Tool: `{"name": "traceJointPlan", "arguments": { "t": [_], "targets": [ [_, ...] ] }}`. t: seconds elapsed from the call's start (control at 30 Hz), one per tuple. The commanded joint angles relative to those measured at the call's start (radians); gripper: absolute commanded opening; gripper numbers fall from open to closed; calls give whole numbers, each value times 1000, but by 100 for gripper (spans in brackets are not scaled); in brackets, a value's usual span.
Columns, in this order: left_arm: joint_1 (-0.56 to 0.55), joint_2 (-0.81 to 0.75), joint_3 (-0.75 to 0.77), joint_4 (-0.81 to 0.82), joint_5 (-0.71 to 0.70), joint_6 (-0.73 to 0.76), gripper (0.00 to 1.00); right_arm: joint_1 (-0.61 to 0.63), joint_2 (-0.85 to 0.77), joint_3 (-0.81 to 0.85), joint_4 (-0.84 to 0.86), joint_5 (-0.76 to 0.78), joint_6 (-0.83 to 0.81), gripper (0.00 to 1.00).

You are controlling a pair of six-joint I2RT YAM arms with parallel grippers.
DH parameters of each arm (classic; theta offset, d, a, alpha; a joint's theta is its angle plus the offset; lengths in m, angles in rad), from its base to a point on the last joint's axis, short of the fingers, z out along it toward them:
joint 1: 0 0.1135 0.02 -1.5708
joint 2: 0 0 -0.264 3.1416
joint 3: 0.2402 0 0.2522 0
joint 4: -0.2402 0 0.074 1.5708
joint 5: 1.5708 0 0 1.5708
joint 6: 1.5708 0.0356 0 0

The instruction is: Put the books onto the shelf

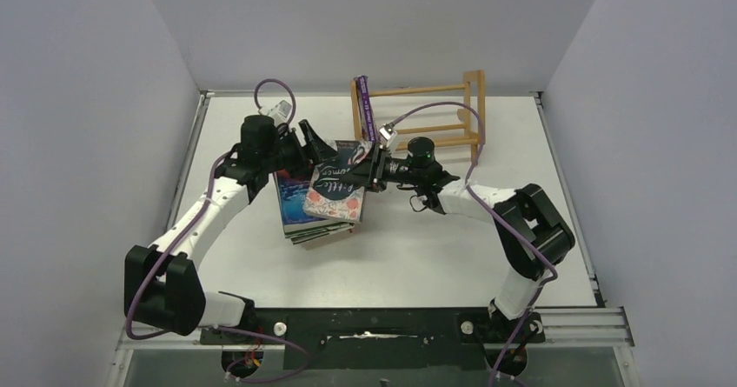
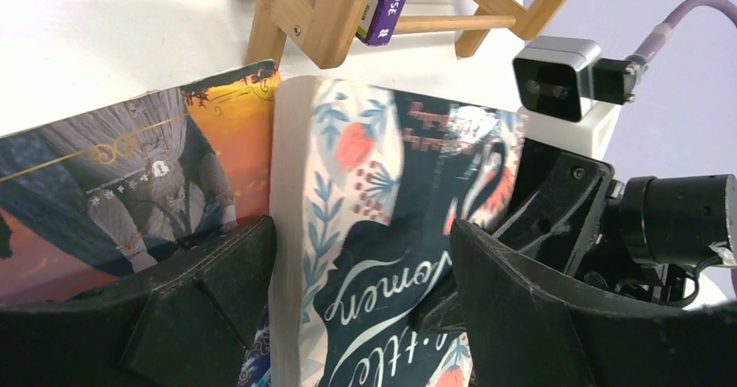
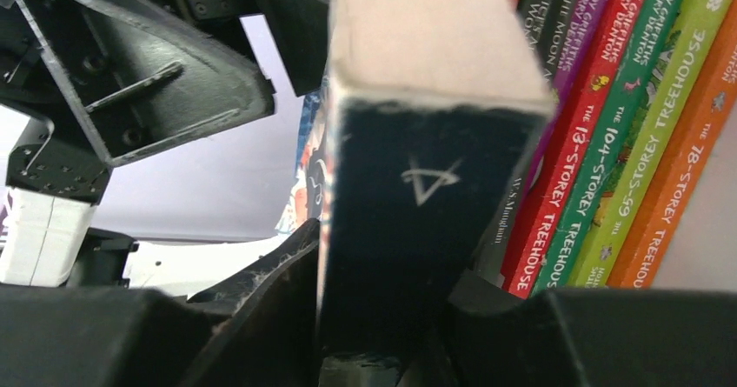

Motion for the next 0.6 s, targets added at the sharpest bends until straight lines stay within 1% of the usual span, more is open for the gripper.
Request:
{"name": "traceJointPlan", "arguments": {
  "t": [0.0, 0.07, 0.1, 0.17, 0.2, 0.27, 0.33, 0.47, 0.57],
  "targets": [
    [-20, 2, 84, -32, 15, 32, 72, -16, -109, 1, 78, 5, -27, 27],
    [-15, -4, 148, -138, -104, 88, 72, -30, -152, 17, -16, 23, -85, 26],
    [-7, -9, 174, -174, -167, 108, 72, -35, -175, 35, -79, 37, -143, 25],
    [21, -31, 194, -197, -242, 111, 71, -49, -217, 82, -220, 66, -241, 23],
    [39, -49, 190, -186, -258, 104, 71, -57, -237, 106, -288, 79, -284, 21],
    [74, -79, 172, -144, -258, 87, 69, -74, -269, 170, -409, 109, -379, 14],
    [96, -94, 163, -119, -255, 77, 67, -87, -294, 245, -548, 154, -473, 9],
    [112, -88, 170, -108, -235, 81, 67, -105, -312, 420, -749, 283, -651, 7],
    [115, -77, 166, -100, -209, 85, 69, -121, -293, 560, -850, 399, -750, 4]
  ]
}}
